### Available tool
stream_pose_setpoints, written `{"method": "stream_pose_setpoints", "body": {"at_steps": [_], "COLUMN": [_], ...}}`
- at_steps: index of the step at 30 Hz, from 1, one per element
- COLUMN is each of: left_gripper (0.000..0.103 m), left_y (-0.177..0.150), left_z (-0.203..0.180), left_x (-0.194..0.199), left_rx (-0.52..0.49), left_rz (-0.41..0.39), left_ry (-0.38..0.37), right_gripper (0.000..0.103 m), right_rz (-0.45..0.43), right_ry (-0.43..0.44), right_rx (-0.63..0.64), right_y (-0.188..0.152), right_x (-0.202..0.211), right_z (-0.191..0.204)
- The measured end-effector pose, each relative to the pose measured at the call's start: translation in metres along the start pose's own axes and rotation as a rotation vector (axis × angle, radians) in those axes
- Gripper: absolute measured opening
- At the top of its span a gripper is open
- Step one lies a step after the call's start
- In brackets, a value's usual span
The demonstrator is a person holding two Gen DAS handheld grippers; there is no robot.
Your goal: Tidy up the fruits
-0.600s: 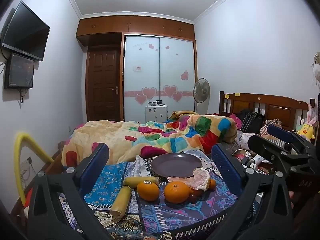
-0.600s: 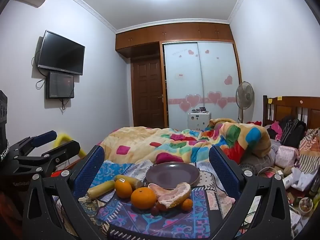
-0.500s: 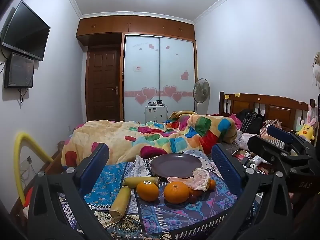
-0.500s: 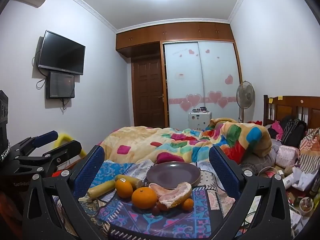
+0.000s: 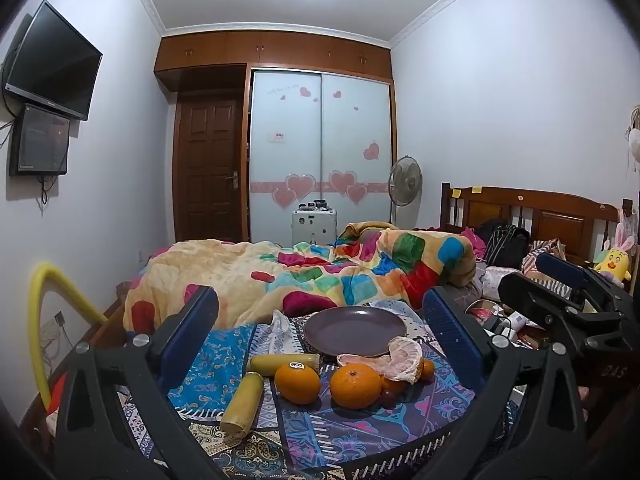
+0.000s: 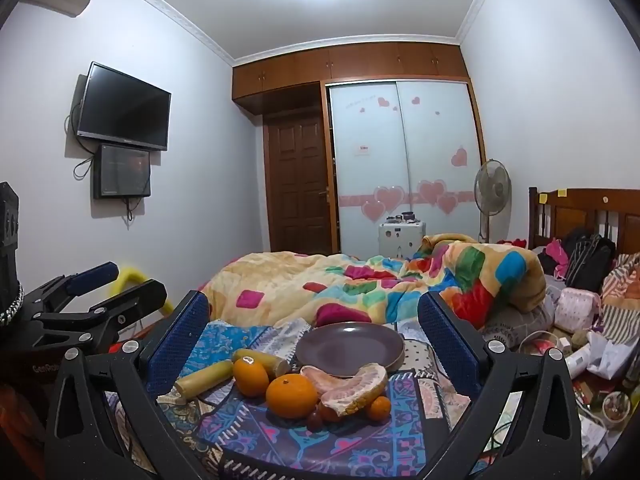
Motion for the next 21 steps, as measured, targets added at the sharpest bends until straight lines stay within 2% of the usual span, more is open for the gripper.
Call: {"method": "stream_pose_setpoints", "body": {"at_steps": [21], "left_gripper": [0.103], "left_y": [-0.005], "left_z": [0.013], "left_x": [-0.015], "left_rx": [0.052], "left_rz": [0.031], "left_ry": [0.009], "right_gripper": [0.103], "right_rz": [0.007], "right_ry": [0.01], "right_rx": [-0.014], "right_y": [-0.008], "right_x": [-0.008], "right_z": [-0.002]}}
Point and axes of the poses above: each gripper's, at about its wrist camera, not at the fingertips, and x roughly against the way its jaws point, z to its left, y to its top, the point moved 3 cm from there along -x, roughly the way its jaws point, and after that the axes turned 1 degree about -y, right-handed, at the moved point
